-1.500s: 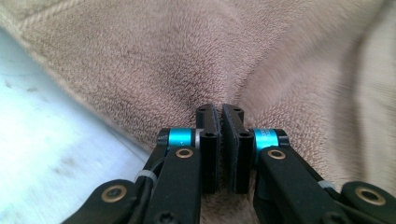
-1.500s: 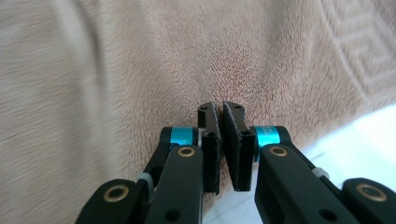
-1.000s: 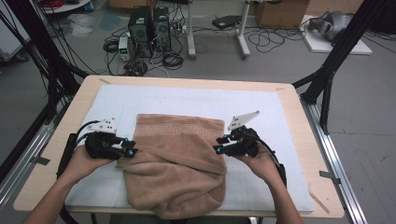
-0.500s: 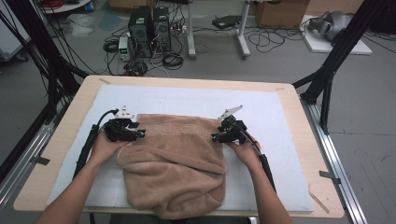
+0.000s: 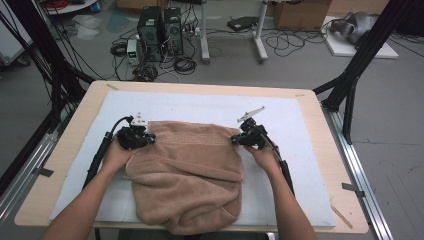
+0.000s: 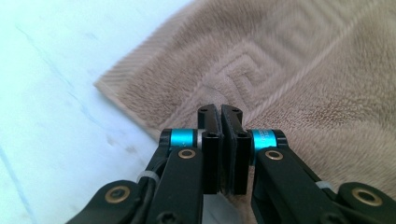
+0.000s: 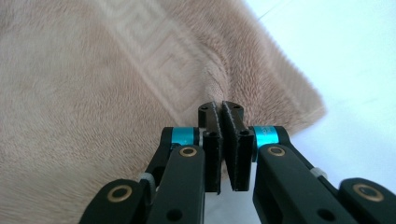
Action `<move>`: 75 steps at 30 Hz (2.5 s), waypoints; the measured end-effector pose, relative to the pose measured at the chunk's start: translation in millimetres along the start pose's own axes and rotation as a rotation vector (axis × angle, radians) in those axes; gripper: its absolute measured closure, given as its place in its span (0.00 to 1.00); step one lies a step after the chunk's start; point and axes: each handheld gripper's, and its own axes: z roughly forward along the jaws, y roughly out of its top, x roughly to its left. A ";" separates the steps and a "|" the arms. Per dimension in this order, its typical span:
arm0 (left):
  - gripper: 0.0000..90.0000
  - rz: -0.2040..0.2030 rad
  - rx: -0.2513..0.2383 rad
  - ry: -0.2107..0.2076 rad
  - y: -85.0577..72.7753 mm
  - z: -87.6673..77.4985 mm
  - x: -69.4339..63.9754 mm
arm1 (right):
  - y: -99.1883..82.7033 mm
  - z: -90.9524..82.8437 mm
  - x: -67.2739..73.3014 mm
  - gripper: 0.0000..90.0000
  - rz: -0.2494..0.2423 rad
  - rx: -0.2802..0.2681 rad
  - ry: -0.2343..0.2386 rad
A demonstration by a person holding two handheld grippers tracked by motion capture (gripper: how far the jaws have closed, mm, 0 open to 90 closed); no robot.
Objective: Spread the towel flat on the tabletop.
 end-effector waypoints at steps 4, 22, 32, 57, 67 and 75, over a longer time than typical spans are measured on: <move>0.97 -0.036 -0.095 0.048 38.9 -8.8 16.0 | 32.8 -23.6 -17.6 0.97 0.002 -0.055 -0.068; 0.73 -0.063 -0.037 0.018 37.6 -4.4 23.1 | 42.6 -38.2 -23.0 0.61 0.025 -0.093 -0.124; 0.61 -0.028 -0.102 -0.083 15.4 -41.9 -4.9 | 14.2 -58.8 18.9 0.50 0.002 -0.170 -0.043; 0.58 0.100 -0.082 -0.253 -59.0 -69.0 -72.7 | -66.2 -54.1 113.8 0.50 -0.148 -0.100 0.127; 0.93 0.166 -0.060 -0.219 -68.5 -62.6 -84.1 | -78.5 -32.6 125.2 0.90 -0.196 -0.047 0.141; 0.96 0.097 -0.140 -0.249 -57.8 -80.9 -70.2 | -64.9 -49.9 120.0 0.95 -0.191 -0.077 0.160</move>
